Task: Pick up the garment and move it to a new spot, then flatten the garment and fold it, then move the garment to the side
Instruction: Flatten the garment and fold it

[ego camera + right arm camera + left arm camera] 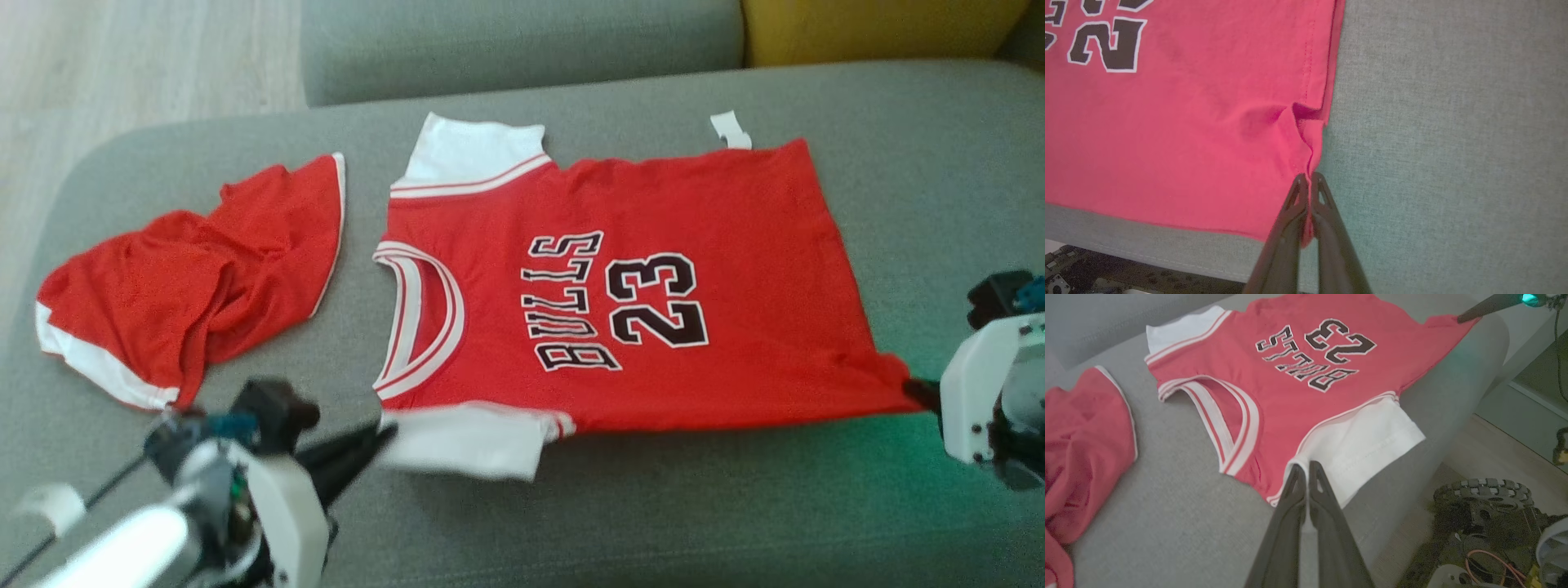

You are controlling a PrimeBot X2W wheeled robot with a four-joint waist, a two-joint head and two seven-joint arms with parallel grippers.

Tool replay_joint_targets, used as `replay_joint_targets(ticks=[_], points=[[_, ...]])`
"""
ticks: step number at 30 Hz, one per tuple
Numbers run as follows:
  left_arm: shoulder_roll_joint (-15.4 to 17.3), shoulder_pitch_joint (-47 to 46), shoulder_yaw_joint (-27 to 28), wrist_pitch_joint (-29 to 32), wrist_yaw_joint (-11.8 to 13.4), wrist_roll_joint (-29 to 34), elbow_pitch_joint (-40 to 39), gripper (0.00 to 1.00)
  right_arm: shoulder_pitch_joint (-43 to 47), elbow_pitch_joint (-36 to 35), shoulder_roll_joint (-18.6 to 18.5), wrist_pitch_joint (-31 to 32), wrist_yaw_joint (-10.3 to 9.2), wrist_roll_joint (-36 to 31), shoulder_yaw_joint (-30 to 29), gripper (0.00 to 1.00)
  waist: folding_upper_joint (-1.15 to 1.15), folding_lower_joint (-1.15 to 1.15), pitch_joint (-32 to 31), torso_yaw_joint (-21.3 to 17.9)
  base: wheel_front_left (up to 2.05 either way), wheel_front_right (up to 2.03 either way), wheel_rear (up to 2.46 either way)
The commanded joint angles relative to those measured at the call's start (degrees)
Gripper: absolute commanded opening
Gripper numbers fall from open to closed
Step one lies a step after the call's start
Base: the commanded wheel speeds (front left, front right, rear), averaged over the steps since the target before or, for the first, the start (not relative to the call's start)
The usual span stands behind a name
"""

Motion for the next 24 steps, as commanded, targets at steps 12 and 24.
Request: replay_joint_targets(ticks=[12,24], points=[[-2.0,-16.5,4.9,-2.4,-1.5,2.9,5.1,0.0,-7.4,-0.6,4.2,2.2,0.37,-6.9,-9.4,0.0,0.0,0.0,8.0,-0.2,0.0,0.0,0.0],[-5.4,-27.6,0.3,-3.7,-3.2,4.9,16.6,0.0,-14.3,2.7,9.6,2.5,0.37,-13.2,-12.2,0.0,0.0,0.0,13.8,-0.2,0.0,0.0,0.0]])
